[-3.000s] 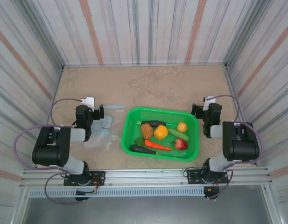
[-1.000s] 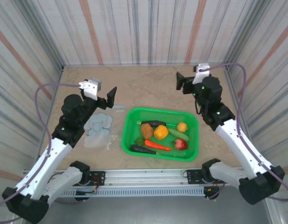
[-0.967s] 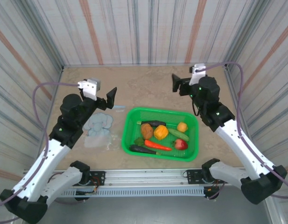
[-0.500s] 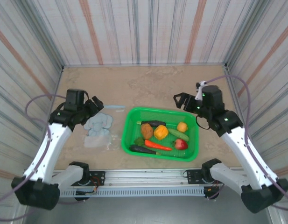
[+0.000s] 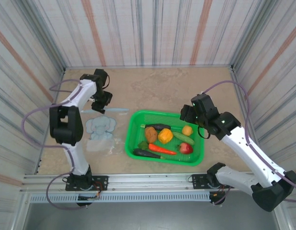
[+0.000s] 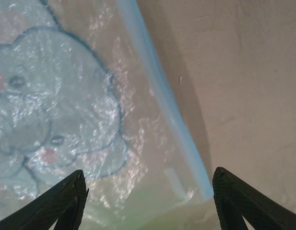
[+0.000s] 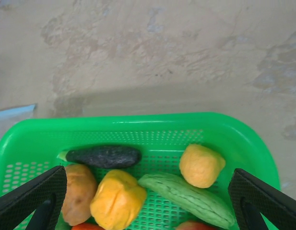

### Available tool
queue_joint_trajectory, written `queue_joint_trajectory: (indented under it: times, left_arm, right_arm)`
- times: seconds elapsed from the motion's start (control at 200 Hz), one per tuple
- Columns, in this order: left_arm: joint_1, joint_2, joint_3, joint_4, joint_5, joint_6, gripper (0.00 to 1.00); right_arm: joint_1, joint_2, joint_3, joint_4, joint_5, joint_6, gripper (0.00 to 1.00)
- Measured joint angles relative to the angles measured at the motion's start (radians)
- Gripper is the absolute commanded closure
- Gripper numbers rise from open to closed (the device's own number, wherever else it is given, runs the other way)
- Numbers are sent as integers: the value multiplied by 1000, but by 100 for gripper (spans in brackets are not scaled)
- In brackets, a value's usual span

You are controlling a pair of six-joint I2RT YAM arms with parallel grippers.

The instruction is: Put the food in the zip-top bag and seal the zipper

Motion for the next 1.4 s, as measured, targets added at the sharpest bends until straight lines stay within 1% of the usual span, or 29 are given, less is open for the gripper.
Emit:
queue_joint_trajectory:
  times: [0.105,0.296,0.386,0.426,0.671,0.811,0.832,0.907,0.932,0.982,1.002,1.047,1.057,1.112,1.127,1.147,1.157,1.177,1.197,1.247,1.262,1.317,1.332,1.398]
  left_arm:
    - [17,94,76,-46,-27,-32,30]
    - [39,196,190,-95,-32,-53,31]
    - [43,249,251,-121,-34,-59,35]
    - [43,263,261,-129,-34,-64,38]
    - [43,303,262,-164,-34,-78,40]
    - [43,304,259,-162,-40,-77,44]
    - [43,304,257,-160,-40,-77,47]
    - [43,309,249,-159,-40,-72,50]
    - [43,311,245,-157,-39,-71,53]
    - [43,315,234,-152,-38,-66,55]
    - [43,317,228,-149,-37,-63,58]
    - [43,317,215,-140,-36,-56,60]
    - [43,316,214,-141,-36,-56,64]
    - [43,312,206,-134,-35,-43,73]
    - [43,312,204,-130,-33,-46,77]
    - [43,311,202,-129,-34,-35,80]
    - [43,310,201,-127,-32,-40,83]
    - [43,309,200,-127,-34,-26,85]
    - [43,308,196,-124,-33,-25,90]
    - [44,304,190,-122,-34,-4,92]
    - [45,302,189,-122,-34,-2,95]
    - [48,293,188,-122,-42,27,97]
    - [48,288,188,-120,-43,39,100]
    - [50,262,188,-110,-50,98,100]
  right_arm:
    - [7,-39,1,-18,30,-7,9]
    - [7,-105,1,-25,42,-35,8]
    - [7,-109,1,-26,54,-50,8]
    - [7,-107,1,-26,54,-55,7]
    - [7,-106,1,-25,53,-88,7]
    - [7,-106,1,-25,53,-103,8]
    - [7,-106,1,-25,53,-103,8]
    - [7,-106,1,-25,52,-103,8]
    - [7,-106,1,-25,52,-103,8]
    - [7,-106,1,-25,51,-104,8]
    - [7,-106,1,-25,51,-105,8]
    - [7,-106,1,-25,49,-106,8]
    - [7,-106,1,-25,49,-106,7]
    - [7,-106,1,-25,48,-106,8]
    - [7,-106,1,-25,46,-106,8]
    - [7,-106,1,-25,45,-107,8]
    - [7,-106,1,-25,45,-108,8]
    - [7,-106,1,-25,42,-109,8]
    - [7,-106,1,-25,39,-109,8]
    - [7,-106,2,-24,28,-110,8]
    - [8,-106,2,-25,24,-113,8]
    - [10,-106,4,-22,10,-124,8]
    - [12,-107,4,-20,5,-127,8]
    - [21,-109,4,-9,-16,-136,9]
